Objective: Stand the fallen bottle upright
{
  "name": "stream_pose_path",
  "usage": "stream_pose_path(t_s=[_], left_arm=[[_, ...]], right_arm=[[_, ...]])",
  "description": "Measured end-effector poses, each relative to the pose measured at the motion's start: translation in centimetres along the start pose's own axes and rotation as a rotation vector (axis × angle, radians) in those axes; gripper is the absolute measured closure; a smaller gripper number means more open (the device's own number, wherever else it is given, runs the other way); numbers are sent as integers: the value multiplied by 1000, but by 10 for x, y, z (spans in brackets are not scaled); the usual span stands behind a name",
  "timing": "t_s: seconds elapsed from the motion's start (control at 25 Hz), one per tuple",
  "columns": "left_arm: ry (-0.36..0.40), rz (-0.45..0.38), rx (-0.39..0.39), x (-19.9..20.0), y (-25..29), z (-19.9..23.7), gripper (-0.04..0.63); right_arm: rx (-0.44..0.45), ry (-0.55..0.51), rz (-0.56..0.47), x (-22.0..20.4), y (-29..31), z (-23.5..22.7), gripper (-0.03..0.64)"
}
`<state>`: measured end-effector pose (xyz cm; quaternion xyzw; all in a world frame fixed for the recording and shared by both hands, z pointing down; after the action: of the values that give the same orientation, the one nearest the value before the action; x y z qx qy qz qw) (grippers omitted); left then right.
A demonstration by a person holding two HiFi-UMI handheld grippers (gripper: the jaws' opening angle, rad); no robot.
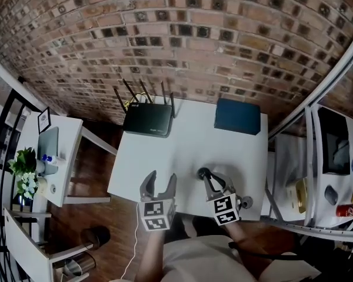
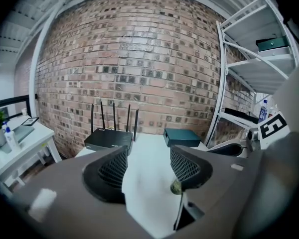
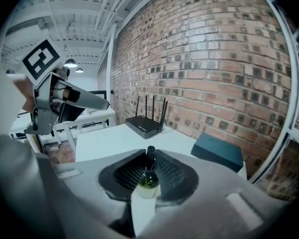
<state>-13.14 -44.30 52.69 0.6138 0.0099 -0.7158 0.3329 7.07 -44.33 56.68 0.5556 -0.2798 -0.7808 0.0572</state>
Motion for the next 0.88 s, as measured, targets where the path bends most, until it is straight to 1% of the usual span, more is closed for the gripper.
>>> stream_pose_path(t_s=[0.12,0.2,0.24,0.28,0.32,0.44,0.52,0.6,0.64,0.68,0.76,0.84,0.88], left_arm=[[17,-17,8,3,-15,-6,304],[20,-18,-6,3,-28,-11,304],[20,-17,-25,4,-36,-14,302],[26,-22,-48,6,-44,-15,304],[38,-34,-73,8,-52,-16,304],[87,-90,-154,5,-81,-18,304],[124,-111,-207,-5,-106,-24,304],[152,-136,-249,-16,-132,-32,304],[163,-148,-269,-20,-145,-36,302],[171,-153,-289,-25,-157,-40,302],[179,-155,-325,-34,-180,-46,302],[184,-175,-342,-39,-202,-52,301],[188,-190,-342,-39,-211,-54,302]], right_arm=[[-22,21,-13,-3,-3,2,577],[-65,33,-26,-7,-8,1,574],[-99,41,-36,-9,-12,1,541],[-137,50,-50,-9,-17,2,472],[-173,61,-67,-8,-25,4,439],[-265,114,-113,-5,-62,19,437],[-315,167,-129,-5,-96,37,437],[-354,228,-143,-5,-130,57,413],[-366,259,-154,-5,-146,69,403],[-369,284,-171,-3,-162,81,379],[-344,304,-228,3,-189,106,322],[-317,298,-297,9,-213,126,221],[-319,296,-324,12,-223,132,204]])
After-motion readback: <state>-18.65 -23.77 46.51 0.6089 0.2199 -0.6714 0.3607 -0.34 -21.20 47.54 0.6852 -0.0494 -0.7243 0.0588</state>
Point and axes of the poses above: the fingertips, and each gripper's own axes: y forward along the fingers, z to its left, x out of its top, the point moved 8 cm from there along -y, backward along the fingers, and after that the axes turned 14 degrees about -x, right-handed, at the moved point
